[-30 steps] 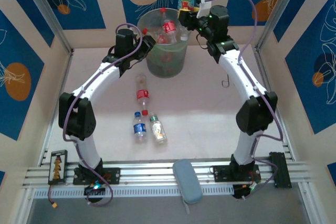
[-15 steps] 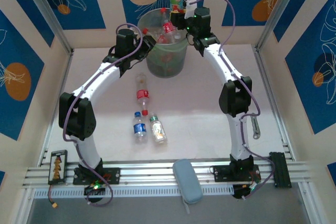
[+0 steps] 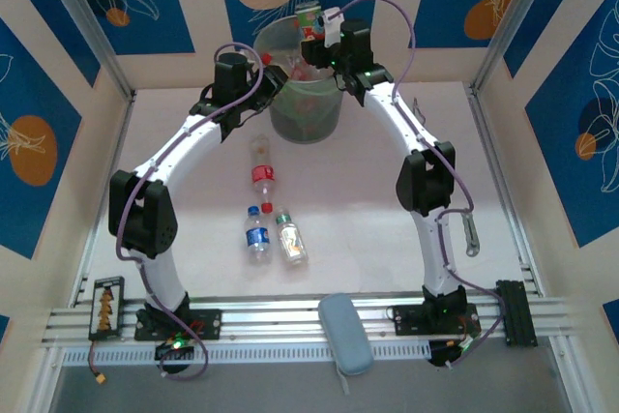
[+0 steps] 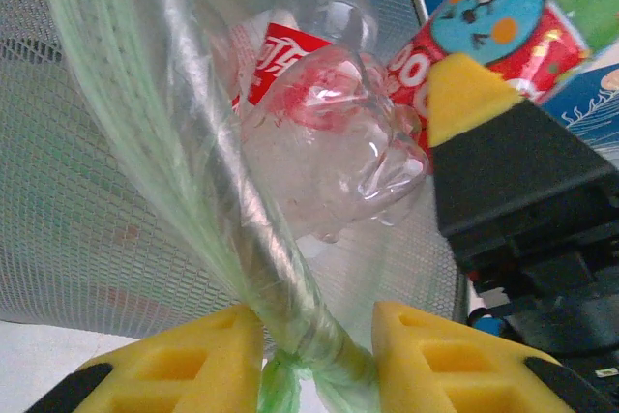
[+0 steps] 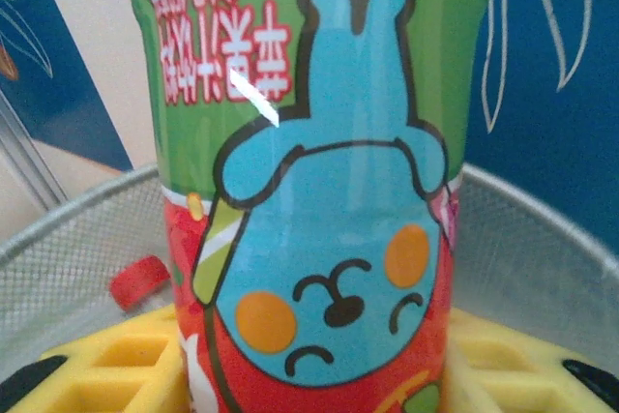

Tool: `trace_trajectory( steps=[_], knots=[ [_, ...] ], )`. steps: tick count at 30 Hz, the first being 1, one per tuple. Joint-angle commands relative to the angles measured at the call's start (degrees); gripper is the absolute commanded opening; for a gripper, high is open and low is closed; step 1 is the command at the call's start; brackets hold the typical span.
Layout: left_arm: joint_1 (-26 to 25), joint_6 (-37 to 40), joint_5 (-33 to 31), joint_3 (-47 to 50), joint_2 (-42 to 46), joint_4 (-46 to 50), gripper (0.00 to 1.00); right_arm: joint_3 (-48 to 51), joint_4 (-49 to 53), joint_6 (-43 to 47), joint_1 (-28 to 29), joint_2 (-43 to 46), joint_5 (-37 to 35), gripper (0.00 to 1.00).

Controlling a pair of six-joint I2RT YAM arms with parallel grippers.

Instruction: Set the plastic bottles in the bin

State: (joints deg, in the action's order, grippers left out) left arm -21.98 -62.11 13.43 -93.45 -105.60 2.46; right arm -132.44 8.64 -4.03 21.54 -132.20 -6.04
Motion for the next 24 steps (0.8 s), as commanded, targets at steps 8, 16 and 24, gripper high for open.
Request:
trace_trajectory(
  steps=[8,16,24],
  knots=[
    [-1.31,-0.17,1.34,-1.64,-1.80,2.02,0.35,-6.23,9.01,4.62,0.95,1.96,-2.16,0.79],
    [-1.31,-0.04,1.36,-1.36,-1.58,1.97,0.35,-5.56,10.01,4.36,1.25,7.77,-1.87,0.82],
    [-1.36,-0.29,1.25,-0.86,-1.26,1.67,0.35,-8.77,11.50,0.97,0.26,4.44,-0.16,0.62]
  ],
)
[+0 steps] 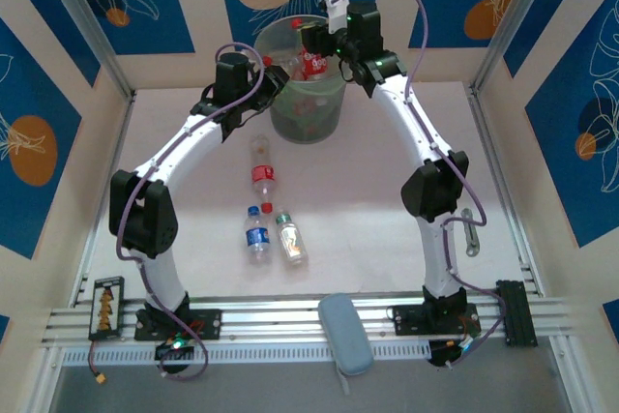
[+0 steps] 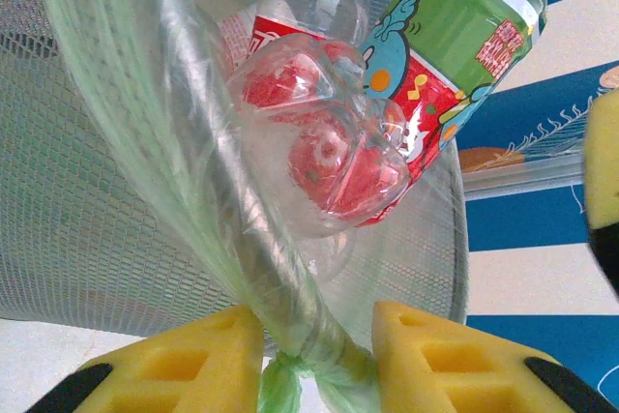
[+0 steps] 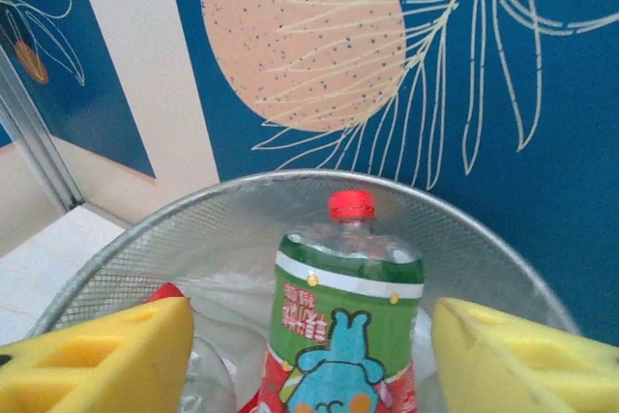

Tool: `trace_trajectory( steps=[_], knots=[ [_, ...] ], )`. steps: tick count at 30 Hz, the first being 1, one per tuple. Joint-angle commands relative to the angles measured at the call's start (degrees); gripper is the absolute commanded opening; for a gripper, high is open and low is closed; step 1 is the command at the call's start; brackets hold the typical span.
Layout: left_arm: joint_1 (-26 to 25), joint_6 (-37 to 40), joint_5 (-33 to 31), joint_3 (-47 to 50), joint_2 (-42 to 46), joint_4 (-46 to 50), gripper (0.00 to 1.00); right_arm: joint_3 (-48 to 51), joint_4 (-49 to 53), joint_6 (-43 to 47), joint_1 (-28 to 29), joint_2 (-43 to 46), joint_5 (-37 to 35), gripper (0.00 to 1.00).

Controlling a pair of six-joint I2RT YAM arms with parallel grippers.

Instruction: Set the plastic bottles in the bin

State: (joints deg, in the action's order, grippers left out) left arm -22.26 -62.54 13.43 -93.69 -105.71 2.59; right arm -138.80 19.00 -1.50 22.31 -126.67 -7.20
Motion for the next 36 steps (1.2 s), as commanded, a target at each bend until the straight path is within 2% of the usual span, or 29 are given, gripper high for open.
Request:
trace_trajectory(
  steps=[1,4,10,18,21,27,31,36],
  knots=[
    [-0.99,0.19,1.25,-0.57,-1.09,1.52,0.35,-3.18,1.59,-1.87,-0.57,-2.34,1.11,0.60],
    [-1.03,0.15,1.25,-0.45,-1.07,1.54,0.35,-4.28,2.06,-2.85,-0.85,-4.80,1.40,0.52],
    [-1.01,0.38,1.24,-0.54,-1.11,1.80,0.35,-3.18,2.13,-3.81,-0.94,-7.41,2.61,0.46],
    [-1.03,0.40,1.17,-0.61,-1.25,1.80,0.35,-2.75,2.34,-2.69,-0.46,-6.82,4.48,0.45],
    [-1.03,0.50,1.08,-0.57,-1.16,1.87,0.35,-3.66,3.50,-2.37,-0.46,-4.68,4.23,0.49],
    [-1.01,0.81,0.99,-0.32,-0.65,1.89,0.35,-0.23,6.97,-2.35,-0.33,4.94,3.87,0.66],
    [-0.90,0.98,0.72,0.42,0.02,1.55,0.36,11.22,6.58,-3.25,0.02,15.31,3.62,0.72],
    [-0.80,1.07,0.91,1.03,0.74,1.11,0.41,29.22,5.45,-5.86,0.76,29.18,4.86,0.75]
  ],
)
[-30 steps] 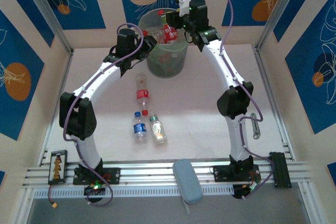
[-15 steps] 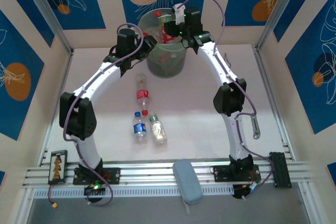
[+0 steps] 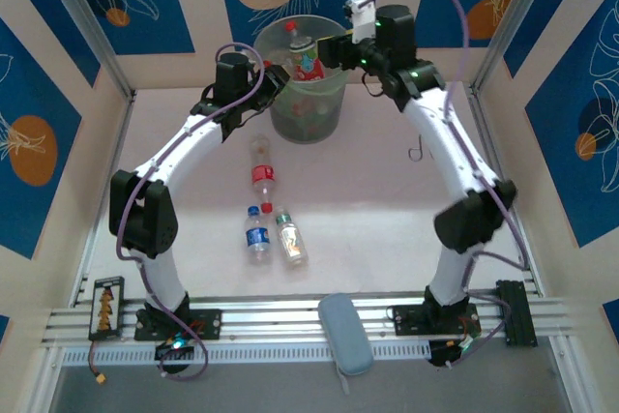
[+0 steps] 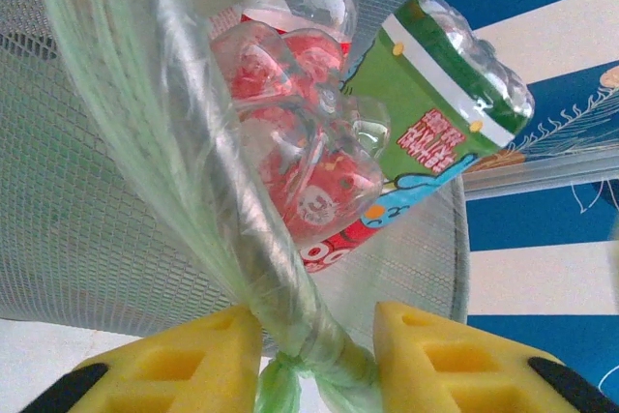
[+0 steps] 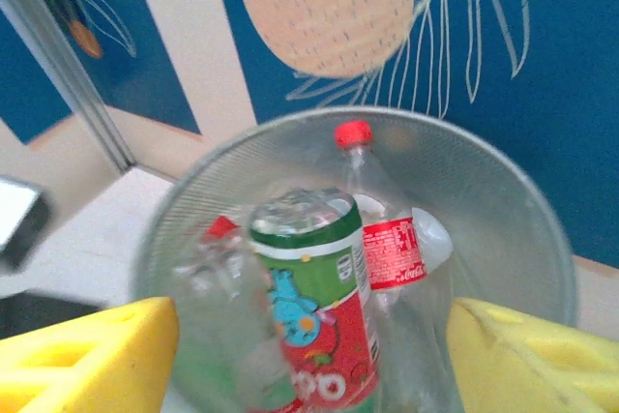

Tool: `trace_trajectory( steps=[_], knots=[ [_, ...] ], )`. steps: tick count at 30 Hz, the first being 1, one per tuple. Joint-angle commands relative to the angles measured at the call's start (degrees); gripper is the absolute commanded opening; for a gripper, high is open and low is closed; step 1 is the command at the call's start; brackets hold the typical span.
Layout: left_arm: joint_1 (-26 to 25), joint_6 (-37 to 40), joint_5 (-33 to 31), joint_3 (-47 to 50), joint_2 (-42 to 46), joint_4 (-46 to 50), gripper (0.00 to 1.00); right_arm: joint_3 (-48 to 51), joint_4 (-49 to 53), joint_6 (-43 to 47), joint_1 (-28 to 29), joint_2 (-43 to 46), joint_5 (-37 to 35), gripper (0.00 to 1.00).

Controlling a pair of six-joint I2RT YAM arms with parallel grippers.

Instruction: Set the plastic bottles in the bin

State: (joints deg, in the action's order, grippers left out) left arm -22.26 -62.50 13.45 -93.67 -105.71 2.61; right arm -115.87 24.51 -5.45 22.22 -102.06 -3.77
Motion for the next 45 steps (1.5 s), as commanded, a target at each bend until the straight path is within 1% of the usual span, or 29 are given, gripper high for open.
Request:
trace_trajectory(
  steps=[1,2,7,10,13,17,21,25,29,33,37,39,42,45],
  knots=[
    [-0.85,1.11,0.87,1.11,1.00,0.95,0.42,10.00,-0.08,-2.39,1.13,7.27,1.57,0.75],
    [-0.76,1.14,0.88,1.21,1.19,0.95,0.43,13.11,0.00,-2.82,1.45,9.51,1.54,0.76],
    [-0.26,1.46,1.11,2.11,2.97,0.44,0.53,28.45,2.12,-4.74,3.71,20.56,0.92,0.76],
    [-0.10,1.30,1.55,2.66,3.96,-0.40,0.59,35.23,4.26,-6.48,5.16,25.41,-0.93,0.76],
    [0.35,1.40,1.93,3.06,5.20,-0.91,0.63,40.48,7.45,-8.53,6.95,28.23,-2.61,0.76],
    [1.21,1.55,2.02,4.26,7.70,-1.58,0.65,45.75,10.16,-12.19,10.68,29.18,-4.63,0.76],
    [2.02,2.39,2.15,5.40,10.25,-1.26,0.66,48.43,10.91,-15.77,16.61,26.08,-6.93,0.76],
    [3.00,3.91,2.42,7.63,13.22,0.06,0.67,47.62,11.87,-17.64,23.03,19.54,-9.00,0.77],
    [4.69,5.25,1.99,11.91,17.20,1.32,0.68,44.89,13.72,-20.43,26.63,13.13,-9.38,0.79],
    [6.71,8.51,1.58,17.02,22.12,5.13,0.69,41.71,16.70,-21.02,30.41,7.07,-10.89,0.86],
    [8.98,10.91,3.04,22.83,26.72,8.63,0.71,38.83,19.68,-20.74,32.59,1.72,-9.30,0.88],
    [9.64,13.34,2.77,24.33,28.82,12.43,0.72,38.66,19.63,-20.70,33.29,0.24,-7.60,0.88],
    [10.11,15.97,1.49,27.22,32.23,17.03,0.74,39.34,18.44,-20.27,33.51,-1.51,-4.89,0.87],
    [10.17,16.90,1.57,30.50,35.62,19.78,0.75,39.33,18.53,-19.47,33.16,-3.14,-4.17,0.87]
  ],
)
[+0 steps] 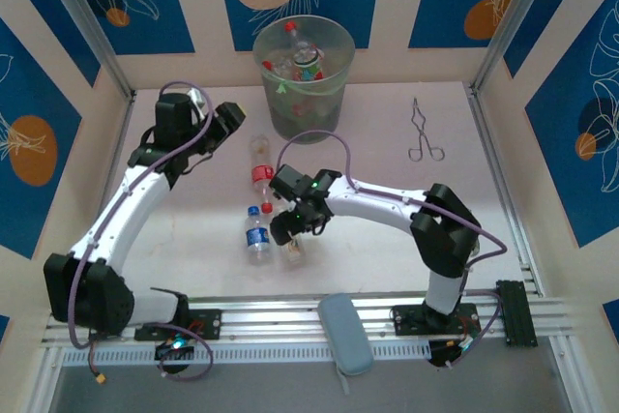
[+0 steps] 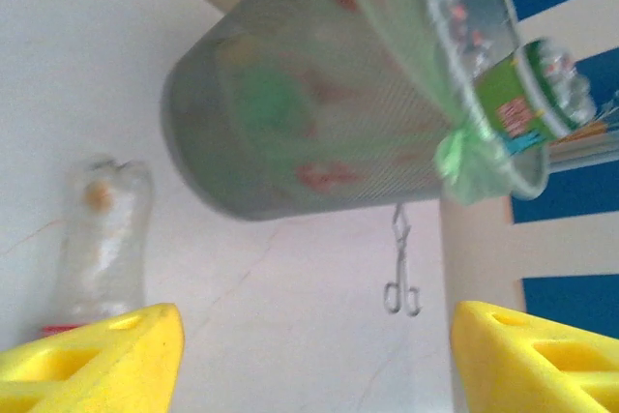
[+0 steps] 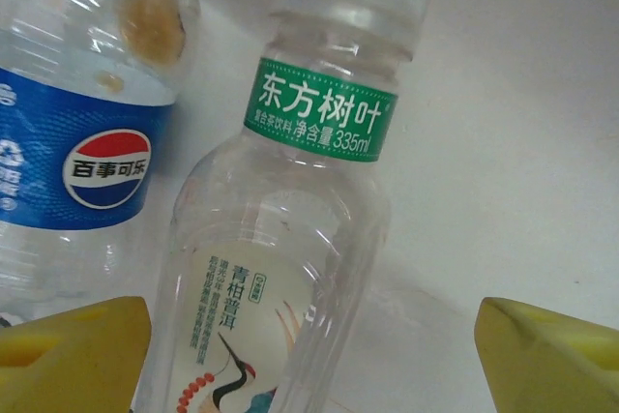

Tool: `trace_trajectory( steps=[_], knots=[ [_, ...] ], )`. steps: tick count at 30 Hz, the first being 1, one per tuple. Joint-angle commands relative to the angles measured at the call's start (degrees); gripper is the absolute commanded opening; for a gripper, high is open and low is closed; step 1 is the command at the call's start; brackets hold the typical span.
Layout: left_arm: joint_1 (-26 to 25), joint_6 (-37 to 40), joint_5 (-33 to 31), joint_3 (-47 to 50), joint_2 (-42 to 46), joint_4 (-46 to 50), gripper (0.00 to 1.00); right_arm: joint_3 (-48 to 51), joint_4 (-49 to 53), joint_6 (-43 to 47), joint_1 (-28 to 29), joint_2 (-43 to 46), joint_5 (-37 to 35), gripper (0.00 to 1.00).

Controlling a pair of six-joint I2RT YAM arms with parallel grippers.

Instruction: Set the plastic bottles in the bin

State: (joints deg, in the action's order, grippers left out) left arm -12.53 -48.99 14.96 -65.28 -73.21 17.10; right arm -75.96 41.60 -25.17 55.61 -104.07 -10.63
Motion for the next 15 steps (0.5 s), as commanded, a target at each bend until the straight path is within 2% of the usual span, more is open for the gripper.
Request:
trace_trajectory(
  steps=[1,7,15],
  knots=[
    [0.45,3.75,0.68,3.26,4.05,6.95,0.76,-0.51,1.46,0.35,-0.54,-1.75,3.34,0.87],
    [0.48,7.05,-0.37,12.23,13.62,18.39,0.80,0.34,1.16,0.93,-2.18,-3.61,4.02,0.84],
    [0.32,4.27,-1.11,21.77,22.52,22.42,0.83,-0.11,-0.08,3.81,-7.02,-6.69,5.37,0.75]
  ],
)
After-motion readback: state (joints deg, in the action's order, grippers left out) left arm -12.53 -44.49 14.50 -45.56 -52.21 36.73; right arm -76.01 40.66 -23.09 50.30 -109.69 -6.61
